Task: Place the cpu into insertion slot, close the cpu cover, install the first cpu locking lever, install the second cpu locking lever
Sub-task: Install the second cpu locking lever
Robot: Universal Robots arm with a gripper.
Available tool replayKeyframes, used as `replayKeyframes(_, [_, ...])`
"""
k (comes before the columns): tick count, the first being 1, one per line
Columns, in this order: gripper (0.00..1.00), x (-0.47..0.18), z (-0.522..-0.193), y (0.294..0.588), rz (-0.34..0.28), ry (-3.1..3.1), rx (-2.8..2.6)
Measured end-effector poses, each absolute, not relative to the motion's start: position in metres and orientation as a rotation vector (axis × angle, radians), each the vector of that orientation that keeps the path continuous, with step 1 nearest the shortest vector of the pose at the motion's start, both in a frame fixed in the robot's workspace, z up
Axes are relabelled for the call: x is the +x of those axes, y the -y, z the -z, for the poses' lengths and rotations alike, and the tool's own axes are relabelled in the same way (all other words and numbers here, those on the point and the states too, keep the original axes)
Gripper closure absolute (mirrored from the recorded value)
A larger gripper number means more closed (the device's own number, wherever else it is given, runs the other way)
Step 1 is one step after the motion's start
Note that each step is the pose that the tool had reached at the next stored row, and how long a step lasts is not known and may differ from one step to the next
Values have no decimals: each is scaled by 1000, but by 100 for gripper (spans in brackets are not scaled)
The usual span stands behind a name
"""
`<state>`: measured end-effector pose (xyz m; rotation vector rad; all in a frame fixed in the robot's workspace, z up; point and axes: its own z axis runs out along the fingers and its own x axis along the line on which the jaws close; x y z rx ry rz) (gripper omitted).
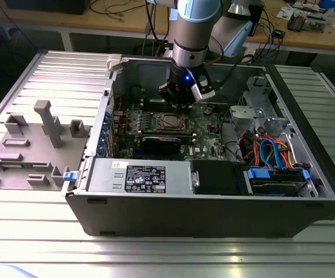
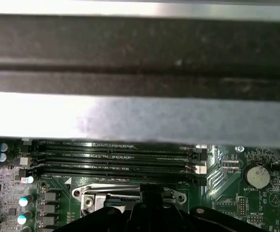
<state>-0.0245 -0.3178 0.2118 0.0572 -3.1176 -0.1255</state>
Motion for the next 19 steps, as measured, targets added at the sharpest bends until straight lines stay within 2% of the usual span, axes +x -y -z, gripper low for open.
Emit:
replayKeyframes(9, [89,-24,-234,319,125,3118,58])
replayKeyframes(12, [89,-24,-234,333,125,3118,58])
replayKeyframes(19, [89,-24,-229,337,125,3118,58])
